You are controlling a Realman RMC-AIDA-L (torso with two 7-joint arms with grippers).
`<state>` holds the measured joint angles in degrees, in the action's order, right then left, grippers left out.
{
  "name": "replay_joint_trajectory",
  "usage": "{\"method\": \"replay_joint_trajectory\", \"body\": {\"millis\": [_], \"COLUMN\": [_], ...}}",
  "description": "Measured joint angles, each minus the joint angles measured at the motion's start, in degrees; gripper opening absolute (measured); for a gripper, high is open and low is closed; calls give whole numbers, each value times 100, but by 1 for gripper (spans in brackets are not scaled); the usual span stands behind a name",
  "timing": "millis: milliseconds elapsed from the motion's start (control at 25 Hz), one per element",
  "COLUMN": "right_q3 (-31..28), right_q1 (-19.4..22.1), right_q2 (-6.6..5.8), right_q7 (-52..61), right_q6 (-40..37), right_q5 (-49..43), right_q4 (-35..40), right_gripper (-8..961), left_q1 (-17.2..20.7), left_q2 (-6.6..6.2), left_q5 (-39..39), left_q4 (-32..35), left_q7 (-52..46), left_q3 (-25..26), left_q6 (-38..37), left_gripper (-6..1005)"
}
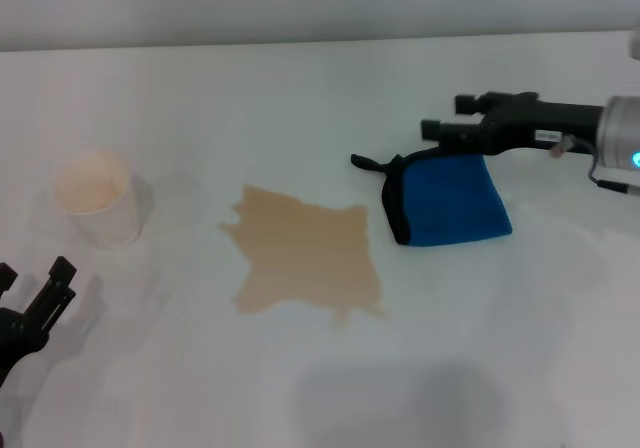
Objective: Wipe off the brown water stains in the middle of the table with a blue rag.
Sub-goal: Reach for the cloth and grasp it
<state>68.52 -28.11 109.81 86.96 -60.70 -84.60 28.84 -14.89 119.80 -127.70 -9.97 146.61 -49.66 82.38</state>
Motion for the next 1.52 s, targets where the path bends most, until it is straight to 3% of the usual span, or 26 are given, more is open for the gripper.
{"method": "replay_joint_trajectory", "body": {"millis": [160, 360, 480, 640, 680, 720, 920, 1520], "right_q3": [35, 55, 63, 82, 113, 113, 156, 953], "right_q1": [-555, -1046, -1262, -1553, -1660, -1660, -1826, -1905], "right_q2": [-174, -212, -146, 31, 175, 175, 524, 583], "right_q7": [1278, 2436, 3059, 3559, 3637, 3637, 3886, 4156], "right_q6": [-232, -842, -1155, -1327, -1357, -1357, -1109, -823], "right_q5": [-1437, -2895, -3813, -4854, -5312, -5312, -6581, -6804], "right_q4": [145, 617, 1095, 1397, 1501, 1501, 1570, 1396], "right_gripper": [825, 824, 824, 824, 824, 824, 824, 824], "left_q1": [-12, 8, -8, -41, -43, -47, -59, -120], "left_q2": [1, 9, 1, -18, -19, -19, -18, -18], "left_q5": [-74, -148, -106, -81, -81, -81, -93, -123], "left_q4": [10, -45, -32, -12, -10, -7, -2, -5], "left_q7": [-4, -69, -378, -537, -538, -538, -538, -537], "left_q3": [10, 328, 354, 339, 349, 354, 359, 361], "left_q6": [-57, -93, -95, -188, -189, -186, -168, -176], "left_gripper": [890, 891, 891, 891, 891, 891, 891, 891]}}
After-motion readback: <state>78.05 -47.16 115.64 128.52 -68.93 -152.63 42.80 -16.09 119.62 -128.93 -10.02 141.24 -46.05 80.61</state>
